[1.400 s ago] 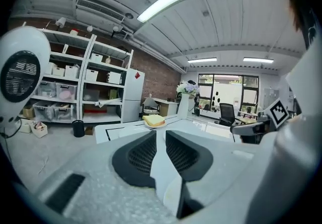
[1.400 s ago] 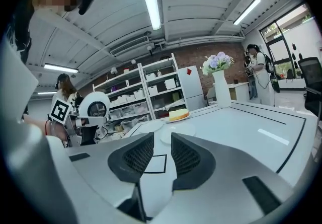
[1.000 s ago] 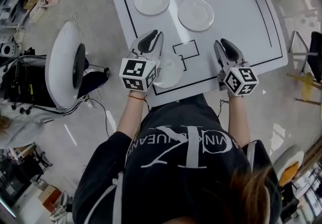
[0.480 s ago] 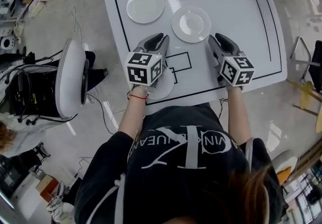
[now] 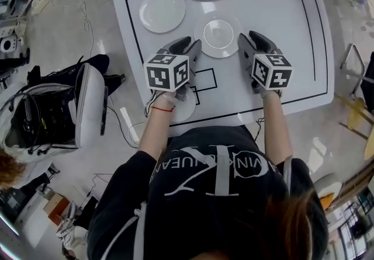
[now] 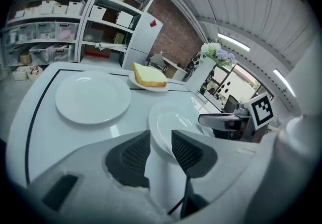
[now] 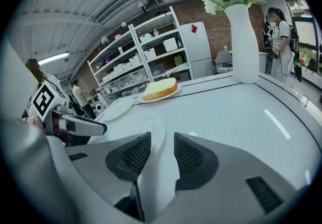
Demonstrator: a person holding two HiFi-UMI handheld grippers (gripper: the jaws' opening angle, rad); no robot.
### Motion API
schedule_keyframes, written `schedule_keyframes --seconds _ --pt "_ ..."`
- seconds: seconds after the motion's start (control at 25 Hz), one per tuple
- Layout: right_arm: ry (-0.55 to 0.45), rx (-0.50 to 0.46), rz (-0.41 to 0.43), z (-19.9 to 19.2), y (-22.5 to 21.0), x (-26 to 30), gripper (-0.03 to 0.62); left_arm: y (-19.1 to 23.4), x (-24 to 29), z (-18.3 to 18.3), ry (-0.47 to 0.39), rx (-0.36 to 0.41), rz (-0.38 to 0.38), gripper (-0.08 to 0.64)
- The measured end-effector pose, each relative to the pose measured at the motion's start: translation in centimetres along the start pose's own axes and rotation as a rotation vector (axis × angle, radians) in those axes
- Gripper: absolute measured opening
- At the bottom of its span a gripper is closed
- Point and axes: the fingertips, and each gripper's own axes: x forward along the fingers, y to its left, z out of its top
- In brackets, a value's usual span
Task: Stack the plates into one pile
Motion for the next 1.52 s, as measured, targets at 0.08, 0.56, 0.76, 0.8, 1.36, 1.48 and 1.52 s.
schedule_keyframes --seconds 0.08,0.56,0.76,0.8,1.36,1.48,1.52 --pt "0.024 -0.028 -0.01 0.1 -0.2 0.6 0.146 0.1 0.7 0.1 0.018 -0.008 0.008 0.146" --pt "0.12 -0.125 0.015 -0.1 0.9 2.0 0.112 0.0 2.0 -0.2 0.062 -0.087 0.021 0.147" --pt "0.131 -0.027 0.028 -0.2 1.1 1.9 0.086 0.2 1.6 -0.4 0.062 -0.12 0.03 0.13" --pt "0.122 -0.016 0.039 -0.1 1.3 1.7 0.081 0.3 1.4 -0.4 0.064 -0.115 0.036 0.119" --pt "-0.033 0.071 0.089 0.4 5.5 -1.6 0.043 0.1 -3.8 -0.1 -0.021 -0.081 0.044 0.121" --pt "-0.048 0.065 0.101 0.1 7.4 -2.3 0.041 0.5 -5.7 -0.6 -0.04 -0.081 0.049 0.121" --pt "-0.053 0.065 0.107 -0.2 7.9 -2.6 0.041 0.5 -6.2 -1.0 -0.045 -0.082 0.051 0.121"
